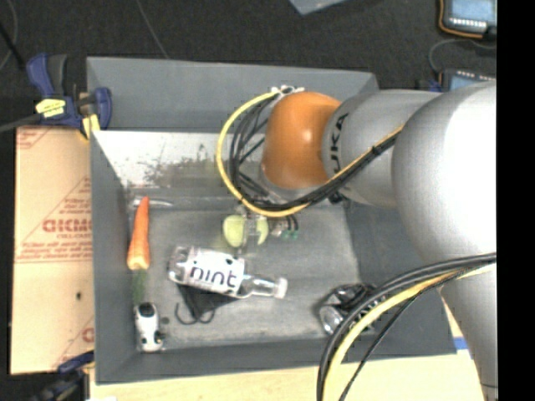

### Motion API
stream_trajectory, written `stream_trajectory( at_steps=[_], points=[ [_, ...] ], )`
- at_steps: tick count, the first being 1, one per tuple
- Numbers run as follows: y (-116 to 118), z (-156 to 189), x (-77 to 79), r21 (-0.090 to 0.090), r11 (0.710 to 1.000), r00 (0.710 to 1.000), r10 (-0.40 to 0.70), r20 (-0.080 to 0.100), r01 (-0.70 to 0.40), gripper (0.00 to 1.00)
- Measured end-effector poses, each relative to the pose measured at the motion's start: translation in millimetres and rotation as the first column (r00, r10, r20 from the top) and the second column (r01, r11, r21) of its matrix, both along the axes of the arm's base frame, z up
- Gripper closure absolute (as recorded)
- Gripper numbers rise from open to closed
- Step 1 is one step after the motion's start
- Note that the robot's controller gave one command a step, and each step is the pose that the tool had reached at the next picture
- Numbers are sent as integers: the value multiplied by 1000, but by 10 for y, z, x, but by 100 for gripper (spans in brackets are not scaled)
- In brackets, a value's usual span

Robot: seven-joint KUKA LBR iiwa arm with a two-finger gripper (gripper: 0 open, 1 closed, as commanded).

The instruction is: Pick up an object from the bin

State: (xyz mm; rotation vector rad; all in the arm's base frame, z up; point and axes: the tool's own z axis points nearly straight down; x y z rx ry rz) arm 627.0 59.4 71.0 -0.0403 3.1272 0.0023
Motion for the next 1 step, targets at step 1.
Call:
stream_trajectory(
  at_steps=[1],
  points=[
    [0,0,0,0,1000,1000,-1,0,1,100]
  ],
)
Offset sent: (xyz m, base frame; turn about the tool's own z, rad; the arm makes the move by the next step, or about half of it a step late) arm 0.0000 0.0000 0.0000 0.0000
